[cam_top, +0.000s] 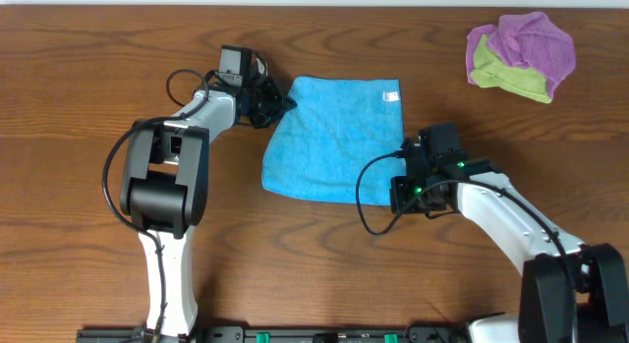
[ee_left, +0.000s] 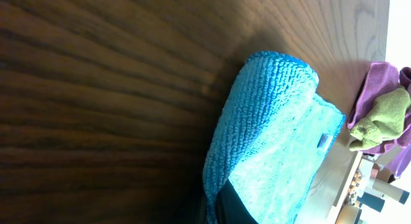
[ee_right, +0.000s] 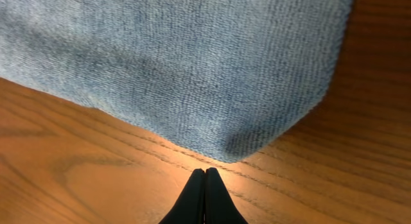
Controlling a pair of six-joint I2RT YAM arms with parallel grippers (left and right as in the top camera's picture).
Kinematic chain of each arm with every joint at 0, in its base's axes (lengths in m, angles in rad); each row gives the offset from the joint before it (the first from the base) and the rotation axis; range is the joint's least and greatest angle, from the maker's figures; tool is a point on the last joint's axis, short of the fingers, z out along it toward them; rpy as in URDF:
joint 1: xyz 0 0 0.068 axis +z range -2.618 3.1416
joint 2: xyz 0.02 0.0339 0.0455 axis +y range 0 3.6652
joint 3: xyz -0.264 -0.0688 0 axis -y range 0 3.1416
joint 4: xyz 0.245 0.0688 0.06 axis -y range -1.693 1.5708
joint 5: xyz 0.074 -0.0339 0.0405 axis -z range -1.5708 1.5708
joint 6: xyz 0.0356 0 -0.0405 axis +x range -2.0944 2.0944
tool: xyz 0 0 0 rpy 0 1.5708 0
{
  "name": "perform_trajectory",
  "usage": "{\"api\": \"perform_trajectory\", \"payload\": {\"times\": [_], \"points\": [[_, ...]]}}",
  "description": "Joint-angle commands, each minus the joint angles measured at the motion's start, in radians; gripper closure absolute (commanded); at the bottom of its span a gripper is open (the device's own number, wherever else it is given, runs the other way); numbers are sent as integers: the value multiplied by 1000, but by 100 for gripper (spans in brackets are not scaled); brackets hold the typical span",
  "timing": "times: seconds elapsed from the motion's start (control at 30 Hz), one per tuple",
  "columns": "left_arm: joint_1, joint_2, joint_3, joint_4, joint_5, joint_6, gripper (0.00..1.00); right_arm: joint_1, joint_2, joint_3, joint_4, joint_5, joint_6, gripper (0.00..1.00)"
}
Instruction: Fold the cloth
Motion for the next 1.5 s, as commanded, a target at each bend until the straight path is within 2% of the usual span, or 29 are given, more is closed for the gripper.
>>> {"api": "perform_trajectory", "payload": {"times": [0.0,0.37,0.6,1.0,1.17,1.47], "points": [[9,19,-7,5,18,18,94,8,-7,-18,14,23,13,99],[9,19,-7,5,24,18,94,8,106,-29,125,34,13,99],[17,17,-2,17,24,18,94,8,134,-29,124,43,13,99],[90,17,169,12,25,18,94,8,134,-29,116,51,13,99],[120,17,239,-50,21,50,93,8,134,-29,115,51,13,99],[157,17,249,-68,-2,67,88,8,134,-29,98,50,13,99]]}}
